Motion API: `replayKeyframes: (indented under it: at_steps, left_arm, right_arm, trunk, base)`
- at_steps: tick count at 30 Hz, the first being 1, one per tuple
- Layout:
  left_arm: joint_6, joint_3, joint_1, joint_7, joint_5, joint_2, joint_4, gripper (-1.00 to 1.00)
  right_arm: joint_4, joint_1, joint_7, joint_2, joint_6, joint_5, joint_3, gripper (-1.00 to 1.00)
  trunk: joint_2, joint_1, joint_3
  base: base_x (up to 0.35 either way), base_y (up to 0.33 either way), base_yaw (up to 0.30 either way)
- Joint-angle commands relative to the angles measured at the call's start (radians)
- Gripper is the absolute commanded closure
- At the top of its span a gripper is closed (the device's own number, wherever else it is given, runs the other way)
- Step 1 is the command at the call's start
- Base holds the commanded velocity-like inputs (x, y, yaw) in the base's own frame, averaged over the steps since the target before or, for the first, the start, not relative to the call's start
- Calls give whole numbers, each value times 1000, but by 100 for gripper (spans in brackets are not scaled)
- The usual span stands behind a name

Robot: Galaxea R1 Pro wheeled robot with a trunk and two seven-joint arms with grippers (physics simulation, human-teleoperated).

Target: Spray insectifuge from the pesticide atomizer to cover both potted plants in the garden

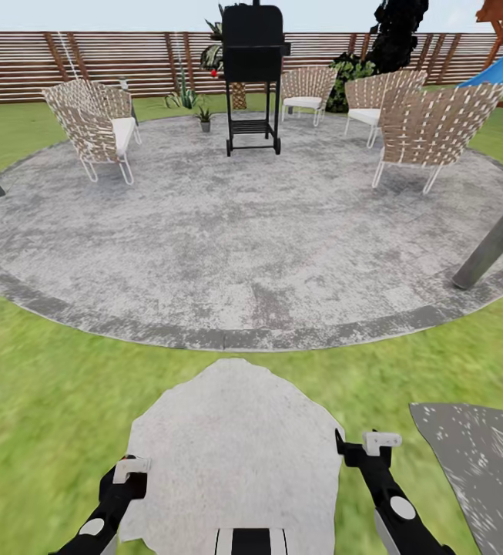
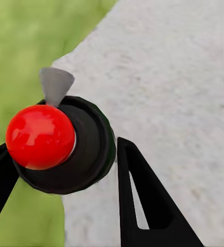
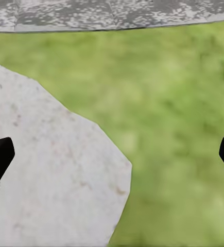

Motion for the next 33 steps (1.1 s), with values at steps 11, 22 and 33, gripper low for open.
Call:
replayKeyframes:
  at_steps: [11,22,33]
  left_arm:
    - [-4,8,14,11,-9,9,3,100]
    - [-61,15,135,16,4,18,1,100]
    - [-146,14,242,17,46,15,13,100]
  right_arm:
    - [44,1,-5,-10,-8,4,-8,-100]
    - [268,1,-4,-15,-102,20,-3,-100]
    - [592,1,-97,-41,-302,27,0,-100]
  trunk:
    - [2,-5,48]
    - [5,-10,108]
    - [8,-15,168]
  base:
    - [0,0,0]
    - [0,0,0]
    - [0,0,0]
